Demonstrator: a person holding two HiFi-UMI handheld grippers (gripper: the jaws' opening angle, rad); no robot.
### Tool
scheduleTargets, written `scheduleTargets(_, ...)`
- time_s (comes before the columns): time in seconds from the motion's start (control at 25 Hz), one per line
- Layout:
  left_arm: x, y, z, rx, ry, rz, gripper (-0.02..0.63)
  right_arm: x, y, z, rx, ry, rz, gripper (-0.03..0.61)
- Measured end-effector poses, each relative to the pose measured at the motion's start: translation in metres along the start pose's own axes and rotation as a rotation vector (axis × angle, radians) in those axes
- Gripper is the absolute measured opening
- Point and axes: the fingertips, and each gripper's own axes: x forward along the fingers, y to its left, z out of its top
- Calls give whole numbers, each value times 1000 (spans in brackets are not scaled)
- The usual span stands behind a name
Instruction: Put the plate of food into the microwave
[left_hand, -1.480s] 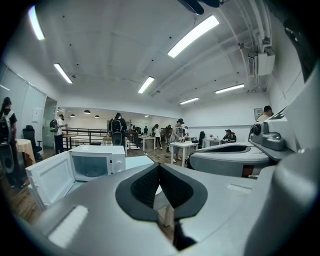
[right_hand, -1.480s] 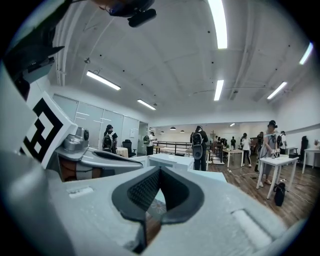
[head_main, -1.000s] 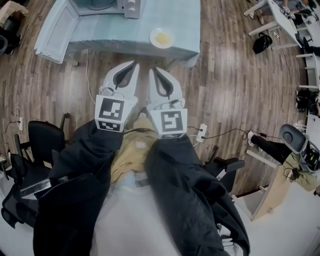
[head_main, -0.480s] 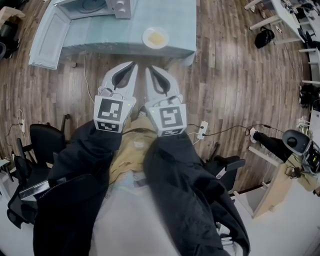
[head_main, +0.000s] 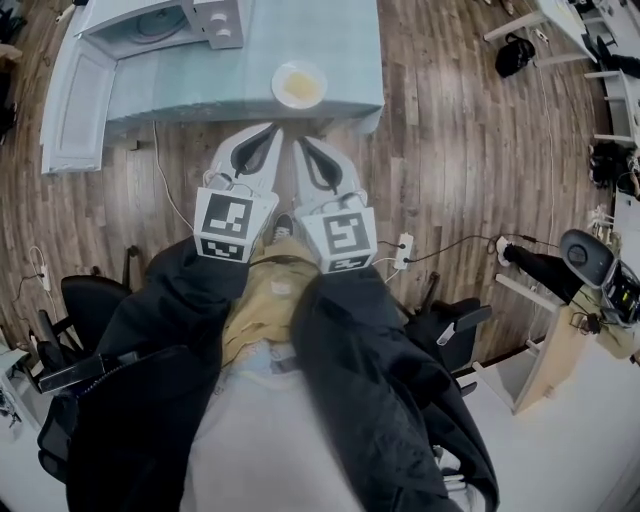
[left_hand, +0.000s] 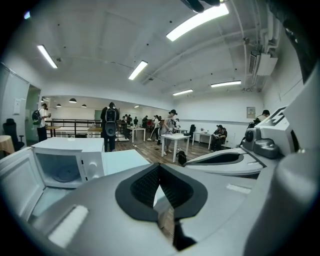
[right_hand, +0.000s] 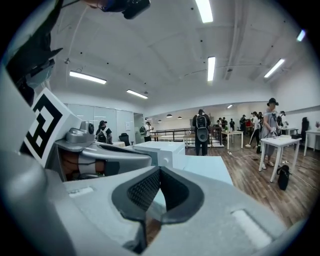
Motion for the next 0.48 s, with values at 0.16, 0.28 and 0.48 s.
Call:
scheduleTargets(0.16, 21, 49, 0, -14, 19, -1, -2, 52, -12, 3, 34, 32, -23, 0)
scheduleTargets(0.28, 34, 84, -2, -34, 35, 11, -2, 89, -15, 4, 35, 60, -20, 0)
scheduleTargets(0.48, 49, 127, -15, -69, 75, 4, -2, 142, -3, -1, 45, 114, 11, 0)
